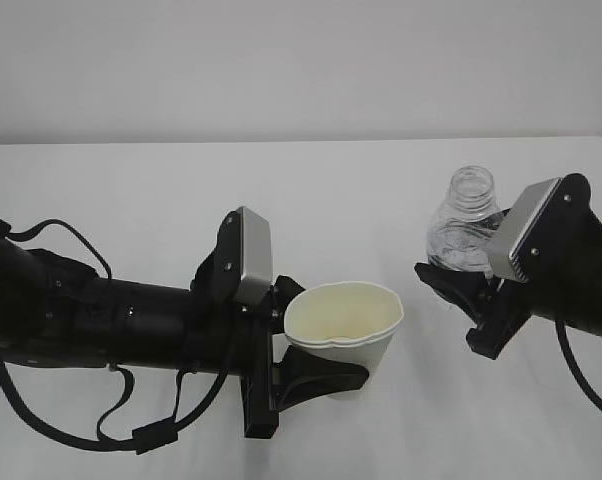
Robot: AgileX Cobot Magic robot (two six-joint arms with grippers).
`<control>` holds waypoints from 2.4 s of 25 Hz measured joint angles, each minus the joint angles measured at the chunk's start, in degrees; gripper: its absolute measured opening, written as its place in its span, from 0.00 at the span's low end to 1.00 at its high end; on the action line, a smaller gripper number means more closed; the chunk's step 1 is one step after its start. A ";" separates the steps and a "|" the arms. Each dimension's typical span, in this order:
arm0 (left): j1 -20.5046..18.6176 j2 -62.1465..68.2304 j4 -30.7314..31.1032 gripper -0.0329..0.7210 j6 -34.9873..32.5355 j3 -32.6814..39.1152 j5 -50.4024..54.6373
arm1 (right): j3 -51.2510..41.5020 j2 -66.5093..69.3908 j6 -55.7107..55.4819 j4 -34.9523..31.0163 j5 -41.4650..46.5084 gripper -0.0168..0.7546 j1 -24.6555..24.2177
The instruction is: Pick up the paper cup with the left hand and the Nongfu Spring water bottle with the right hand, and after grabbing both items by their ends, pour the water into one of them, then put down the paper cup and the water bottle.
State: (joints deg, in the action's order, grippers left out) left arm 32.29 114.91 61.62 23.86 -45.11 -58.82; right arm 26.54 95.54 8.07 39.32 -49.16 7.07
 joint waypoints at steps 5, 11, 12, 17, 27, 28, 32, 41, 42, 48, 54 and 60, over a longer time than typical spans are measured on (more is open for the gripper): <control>0.09 0.00 -0.03 0.60 -0.50 0.00 0.08 | 1.88 0.00 0.00 2.98 1.29 0.62 0.20; 0.09 0.00 -0.35 0.60 -1.51 0.00 0.08 | 4.70 0.00 1.39 3.97 5.05 0.62 3.59; 0.09 0.00 -0.35 0.60 -1.59 0.00 0.08 | 5.14 0.00 2.02 4.13 5.16 0.62 4.11; 0.09 0.00 -0.47 0.60 -2.17 0.00 0.08 | 7.09 0.00 4.72 4.53 6.41 0.62 5.61; 0.09 0.00 -2.61 0.60 -2.59 0.00 -2.55 | 8.26 0.00 11.70 5.68 6.39 0.62 5.84; 0.09 0.00 -2.78 0.60 -2.65 0.00 -2.69 | 8.26 0.00 12.50 5.78 6.27 0.62 5.84; 0.09 0.00 -2.90 0.60 -2.65 0.00 -2.89 | 8.26 0.00 15.24 5.89 5.37 0.62 5.84; 0.09 0.00 -0.10 0.60 -1.24 0.00 -2.89 | 8.26 0.00 19.66 5.89 3.82 0.62 5.84; 0.09 0.00 0.62 0.60 -0.79 0.00 -2.89 | 8.26 0.00 20.01 5.89 3.82 0.62 5.84; 0.09 0.00 3.01 0.60 0.09 0.00 -2.89 | 8.26 0.00 21.59 5.89 3.62 0.62 5.84; 0.09 0.00 3.66 0.60 0.22 0.00 -2.89 | 8.26 0.00 24.86 5.89 3.09 0.62 5.84; 0.09 0.00 3.76 0.60 0.22 0.00 -3.44 | 8.26 0.00 29.21 5.89 1.40 0.62 5.84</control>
State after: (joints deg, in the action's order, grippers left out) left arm 32.38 114.91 65.38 24.09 -45.11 -62.26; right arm 34.80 95.54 37.27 45.21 -47.77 12.91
